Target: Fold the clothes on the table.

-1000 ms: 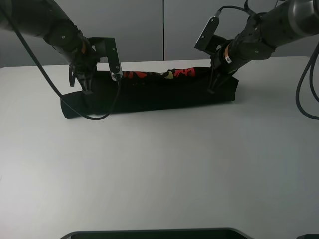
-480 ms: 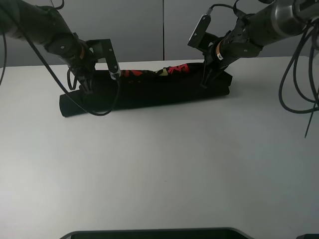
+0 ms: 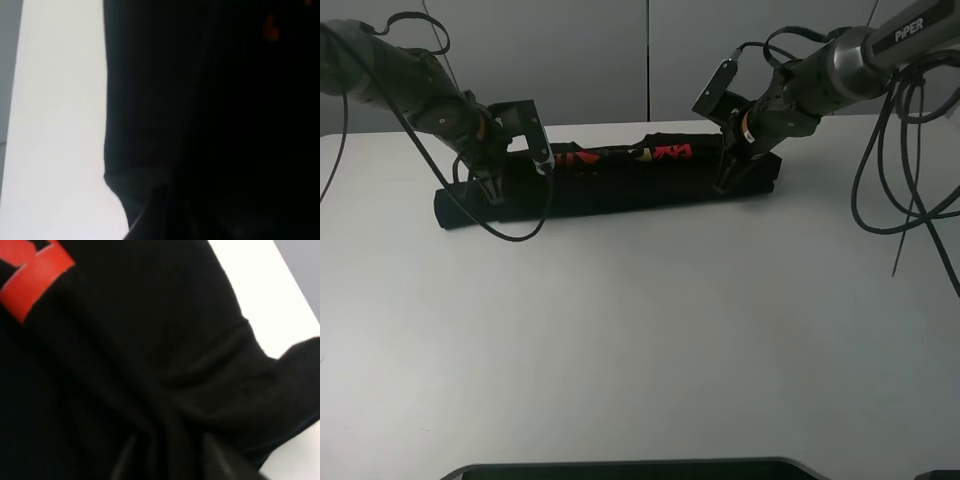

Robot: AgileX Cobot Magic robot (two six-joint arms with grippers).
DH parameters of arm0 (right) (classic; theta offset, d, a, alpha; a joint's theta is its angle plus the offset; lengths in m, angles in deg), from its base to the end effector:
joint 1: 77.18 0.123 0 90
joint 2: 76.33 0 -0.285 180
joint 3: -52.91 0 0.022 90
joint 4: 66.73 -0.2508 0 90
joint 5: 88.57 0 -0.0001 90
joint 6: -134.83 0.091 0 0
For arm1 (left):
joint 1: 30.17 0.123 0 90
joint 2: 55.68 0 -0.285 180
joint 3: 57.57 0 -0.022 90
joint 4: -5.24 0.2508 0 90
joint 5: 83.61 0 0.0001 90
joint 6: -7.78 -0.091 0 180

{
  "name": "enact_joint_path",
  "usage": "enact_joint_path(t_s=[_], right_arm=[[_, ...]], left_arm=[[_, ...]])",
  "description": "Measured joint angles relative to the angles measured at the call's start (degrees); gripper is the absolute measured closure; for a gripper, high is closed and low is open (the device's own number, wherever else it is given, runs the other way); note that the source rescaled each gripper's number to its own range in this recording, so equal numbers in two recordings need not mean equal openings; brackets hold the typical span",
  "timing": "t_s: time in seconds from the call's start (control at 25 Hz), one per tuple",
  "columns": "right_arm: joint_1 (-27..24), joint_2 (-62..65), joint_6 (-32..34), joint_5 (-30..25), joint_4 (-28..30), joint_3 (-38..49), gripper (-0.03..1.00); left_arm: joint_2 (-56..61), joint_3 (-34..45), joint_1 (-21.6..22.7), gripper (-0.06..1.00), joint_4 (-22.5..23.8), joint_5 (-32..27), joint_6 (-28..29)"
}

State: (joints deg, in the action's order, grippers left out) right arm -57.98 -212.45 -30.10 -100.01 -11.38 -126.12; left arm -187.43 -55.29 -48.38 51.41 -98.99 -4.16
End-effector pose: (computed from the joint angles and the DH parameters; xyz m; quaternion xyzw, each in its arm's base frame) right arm 0.4256 0.1324 0.0795 -0.4436 0.8370 -0.1319 0.2920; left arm 0.4204 -0.1199 0.1041 0.5564 0.7691 0.1865 0.2532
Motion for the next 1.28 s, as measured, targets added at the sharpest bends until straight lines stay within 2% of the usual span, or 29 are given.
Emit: enact_joint_path(t_s=[0.12,0.2,0.36,0.48,0.64,0.76,0.92,1.28], right_arm=[[0.0,-0.14,3.53,-0.44,3.7,-0.48,0.35],[-0.09,-0.14,6.1,-1.51,5.63,-1.06,0.26],[-0.09,-0.42,10.28,-8.28,6.76,-3.9,0.2],[-0.22,0.76,13.04,-14.02,6.76,-5.15,0.19],[-0.22,4.83,13.65,-15.53,4.61,-5.15,0.19],[-0.22,8.46,12.77,-16.15,-1.69,-5.15,0.19],[-0.22,11.83,8.86,-17.63,-11.14,-5.15,0.19],[-2.4,12.19,0.33,-19.73,-30.23,-5.15,0.19]], left_arm=[[-0.54,0.0,0.14,0.79,0.11,2.29,0.79],[-0.64,0.0,0.14,0.66,0.11,3.57,1.02],[-0.75,0.0,0.14,0.4,0.11,4.62,2.12],[-0.75,-0.61,0.14,0.28,0.0,4.62,7.99],[0.79,-3.08,-0.01,0.25,0.0,4.09,17.11],[3.72,-4.83,-1.03,0.25,-0.71,2.78,22.5],[6.54,-5.62,-2.95,0.25,-2.34,-0.27,24.68],[6.82,-5.67,-3.47,0.25,-21.13,-9.58,25.22]])
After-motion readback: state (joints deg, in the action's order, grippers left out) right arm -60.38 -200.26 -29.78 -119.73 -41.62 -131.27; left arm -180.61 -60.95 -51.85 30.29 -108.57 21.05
